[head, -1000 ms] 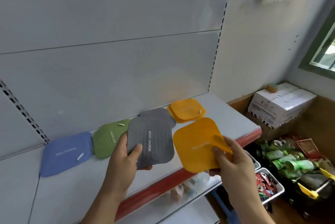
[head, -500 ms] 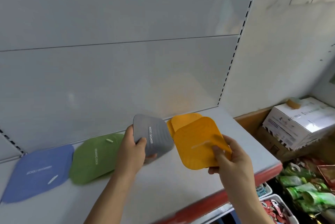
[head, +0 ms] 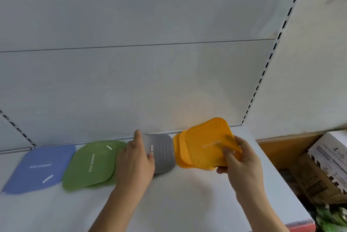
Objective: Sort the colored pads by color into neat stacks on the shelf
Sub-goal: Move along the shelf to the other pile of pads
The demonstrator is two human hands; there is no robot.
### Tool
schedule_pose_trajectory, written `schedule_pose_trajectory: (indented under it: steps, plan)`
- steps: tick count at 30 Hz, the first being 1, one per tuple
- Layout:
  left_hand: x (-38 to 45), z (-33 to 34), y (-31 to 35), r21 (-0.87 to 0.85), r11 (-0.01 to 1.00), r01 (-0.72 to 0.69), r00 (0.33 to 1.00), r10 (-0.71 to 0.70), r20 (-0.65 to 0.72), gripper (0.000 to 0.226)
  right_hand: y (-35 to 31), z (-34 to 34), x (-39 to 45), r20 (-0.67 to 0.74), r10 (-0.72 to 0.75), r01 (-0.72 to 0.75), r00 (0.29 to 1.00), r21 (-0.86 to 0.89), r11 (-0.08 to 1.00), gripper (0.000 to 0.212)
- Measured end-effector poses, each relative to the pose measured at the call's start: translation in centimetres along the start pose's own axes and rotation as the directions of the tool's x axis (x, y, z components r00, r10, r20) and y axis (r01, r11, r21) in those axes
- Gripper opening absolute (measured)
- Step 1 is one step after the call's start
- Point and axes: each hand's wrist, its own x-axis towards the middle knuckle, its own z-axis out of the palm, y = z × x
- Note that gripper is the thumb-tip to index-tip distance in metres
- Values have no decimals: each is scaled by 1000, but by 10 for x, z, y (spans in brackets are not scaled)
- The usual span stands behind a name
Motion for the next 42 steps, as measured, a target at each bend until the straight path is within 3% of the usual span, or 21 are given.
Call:
schedule_pose_trajectory:
  steps: [5, 8, 12, 16, 20, 23, 28, 34, 39, 42]
  plan:
    - [-8, 13, -9, 118, 993, -10, 999, 15, -38, 52, -1, 15, 27, 75, -49, 58, 996, -128, 990, 49]
    - [-12, 19, -8, 130, 988, -82, 991, 94, -92, 36, 5, 32, 37, 144, -72, 116, 987, -327, 938, 58]
    - [-14, 23, -5, 117, 979, -170, 980, 180, -87, 32, 20, 37, 39, 269, -216, 345, 938, -723, 599, 65]
    - [-12, 27, -5, 118, 972, -204, 975, 212, -59, 34, 30, 34, 43, 227, -290, 331, 930, -862, 385, 67]
    - [-13, 26, -4, 111, 970, -217, 974, 223, -44, 33, 32, 28, 44, 221, -353, 345, 909, -874, 342, 72]
    - [-18, 17, -6, 97, 973, -209, 971, 218, -96, 34, 30, 33, 36, 265, -435, 434, 860, -829, 352, 67]
    - [-29, -3, -33, 84, 985, -150, 968, 163, -192, 27, 34, 67, 0, 407, -574, 668, 711, -645, 370, 54]
    - [-48, -29, -107, 110, 994, -26, 978, 48, -204, 33, 34, 128, -59, 590, -611, 841, 528, -463, 279, 51]
    - [-42, -46, -191, 77, 993, 92, 970, -72, -234, 36, 28, 180, -101, 647, -604, 880, 465, -414, 233, 54]
    - [-33, -56, -240, 85, 986, 141, 970, -120, -212, 39, 24, 220, -124, 647, -593, 872, 479, -429, 236, 52]
